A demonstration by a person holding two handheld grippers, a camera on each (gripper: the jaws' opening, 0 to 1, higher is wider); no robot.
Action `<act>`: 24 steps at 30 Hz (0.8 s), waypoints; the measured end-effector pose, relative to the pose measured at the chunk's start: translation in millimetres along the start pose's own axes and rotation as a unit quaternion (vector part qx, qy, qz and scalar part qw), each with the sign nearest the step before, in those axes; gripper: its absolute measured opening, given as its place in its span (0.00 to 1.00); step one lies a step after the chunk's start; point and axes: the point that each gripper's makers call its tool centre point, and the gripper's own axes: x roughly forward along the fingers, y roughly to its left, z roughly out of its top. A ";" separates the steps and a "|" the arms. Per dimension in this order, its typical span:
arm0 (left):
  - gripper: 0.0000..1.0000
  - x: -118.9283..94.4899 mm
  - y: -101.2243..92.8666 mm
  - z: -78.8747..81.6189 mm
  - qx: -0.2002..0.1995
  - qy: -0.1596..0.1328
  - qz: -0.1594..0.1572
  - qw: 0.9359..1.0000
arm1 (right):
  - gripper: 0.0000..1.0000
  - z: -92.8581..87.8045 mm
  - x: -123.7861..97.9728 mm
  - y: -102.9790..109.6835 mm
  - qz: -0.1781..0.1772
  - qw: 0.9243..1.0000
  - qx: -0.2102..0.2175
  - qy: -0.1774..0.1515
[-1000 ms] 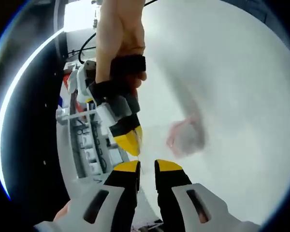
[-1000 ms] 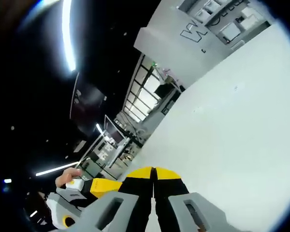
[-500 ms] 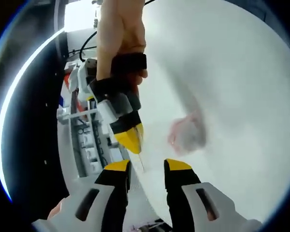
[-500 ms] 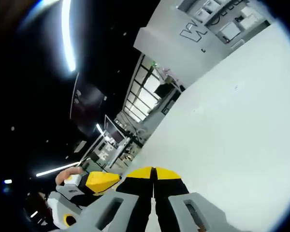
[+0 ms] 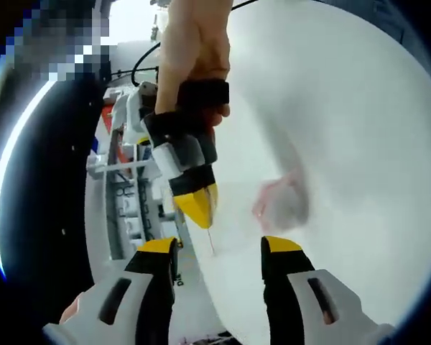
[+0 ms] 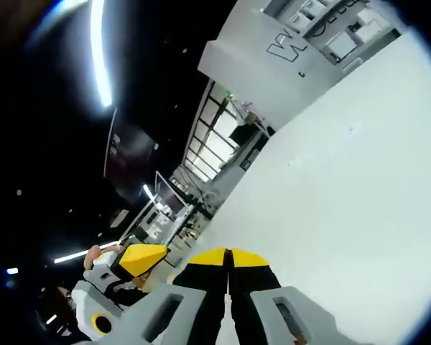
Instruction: Open the resealable bag by pulling the two sides of the seal apart until the entire bag opening is separated and visibly accessible.
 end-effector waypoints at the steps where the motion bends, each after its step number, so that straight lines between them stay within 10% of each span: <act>1: 0.52 0.0 0.3 -0.1 -0.007 -0.002 -0.001 1.000 | 0.00 0.5 0.4 -0.5 0.000 1.000 -0.001 0.000; 4: 0.69 1.5 -0.6 2.4 -0.070 -0.028 -0.006 0.997 | 0.00 1.1 0.5 -1.4 0.000 1.000 0.002 0.000; 10: 0.88 -2.8 6.1 2.7 -0.231 -0.083 0.004 0.969 | 0.00 1.2 0.8 -1.1 0.001 1.000 0.002 0.000; 21: 0.96 -12.0 11.8 3.6 -0.283 -0.109 0.022 0.953 | 0.00 0.5 0.7 -1.1 0.001 1.000 0.004 -0.001; 24: 1.00 -12.8 13.4 7.0 -0.333 -0.130 0.018 0.934 | 0.00 0.8 0.5 -1.2 0.001 1.000 0.004 -0.001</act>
